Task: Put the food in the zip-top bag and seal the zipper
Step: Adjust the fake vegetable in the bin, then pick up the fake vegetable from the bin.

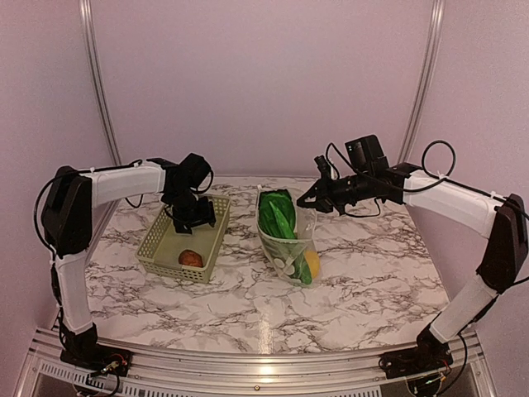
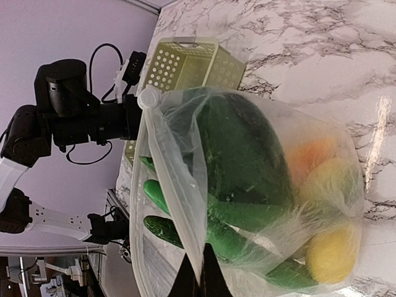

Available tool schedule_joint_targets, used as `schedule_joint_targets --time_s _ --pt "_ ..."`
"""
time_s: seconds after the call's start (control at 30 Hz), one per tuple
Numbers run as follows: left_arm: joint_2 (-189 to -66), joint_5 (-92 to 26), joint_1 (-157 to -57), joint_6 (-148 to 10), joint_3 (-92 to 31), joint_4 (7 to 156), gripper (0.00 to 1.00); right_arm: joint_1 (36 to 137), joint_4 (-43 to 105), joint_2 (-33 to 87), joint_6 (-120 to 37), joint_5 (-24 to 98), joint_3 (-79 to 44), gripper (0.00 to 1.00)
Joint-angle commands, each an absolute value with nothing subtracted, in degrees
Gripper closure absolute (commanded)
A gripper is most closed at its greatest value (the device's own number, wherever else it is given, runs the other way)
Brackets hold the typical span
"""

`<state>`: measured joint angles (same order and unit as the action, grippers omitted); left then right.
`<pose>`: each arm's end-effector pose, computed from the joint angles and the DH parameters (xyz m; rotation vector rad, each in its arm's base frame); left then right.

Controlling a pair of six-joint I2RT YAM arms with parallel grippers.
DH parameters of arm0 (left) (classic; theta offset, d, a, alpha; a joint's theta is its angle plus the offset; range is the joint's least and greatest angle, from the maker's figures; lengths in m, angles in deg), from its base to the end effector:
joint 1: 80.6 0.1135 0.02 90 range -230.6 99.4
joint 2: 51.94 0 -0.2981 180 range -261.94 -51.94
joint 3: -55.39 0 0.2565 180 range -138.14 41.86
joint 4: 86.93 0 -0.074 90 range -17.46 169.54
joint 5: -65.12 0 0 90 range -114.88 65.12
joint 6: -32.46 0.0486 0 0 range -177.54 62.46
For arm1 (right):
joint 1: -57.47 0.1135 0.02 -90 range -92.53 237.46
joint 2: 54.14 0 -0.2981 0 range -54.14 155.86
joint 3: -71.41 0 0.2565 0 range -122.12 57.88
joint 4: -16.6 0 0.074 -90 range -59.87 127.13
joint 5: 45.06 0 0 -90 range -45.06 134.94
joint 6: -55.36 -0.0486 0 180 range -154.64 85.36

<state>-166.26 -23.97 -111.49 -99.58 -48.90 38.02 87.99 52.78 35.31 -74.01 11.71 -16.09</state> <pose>0.3840 -0.2288 0.2293 -0.2731 2.7484 -0.3451 0.2998 0.2076 0.3321 -0.1630 2.4336 1.2628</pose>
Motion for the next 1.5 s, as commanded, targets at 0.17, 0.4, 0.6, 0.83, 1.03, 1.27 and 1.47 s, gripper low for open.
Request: schedule_joint_targets --time_s 0.17,0.4,0.6,0.83,1.03,1.27,1.47 --pt "-160.3 -14.3 -111.3 -91.2 -52.3 33.3 0.30 88.0 55.3 36.4 -73.4 11.5 -19.8 1.00" --pt "-151.1 -15.2 -111.4 -96.2 -40.5 33.1 0.31 88.0 57.0 38.5 -72.7 10.9 -21.9 1.00" --pt "-148.1 -19.3 -111.8 -100.4 -32.9 35.4 0.31 88.1 60.7 40.6 -70.2 10.5 -25.1 1.00" --pt "-148.7 -22.7 -112.1 -103.7 -28.6 39.0 0.31 88.1 60.9 40.3 -69.8 10.1 -24.8 1.00" --pt "-151.5 -27.2 -112.4 -104.8 -28.4 40.8 0.31 88.1 60.8 40.7 -69.8 9.8 -24.8 1.00" --pt "-153.1 -27.6 -112.7 -105.0 -28.9 41.2 0.32 88.1 60.3 40.6 -70.1 9.8 -24.7 1.00" --pt "-154.6 -27.7 -112.7 -105.2 -28.3 41.1 0.31 88.1 60.2 40.7 -70.3 9.9 -24.9 1.00"
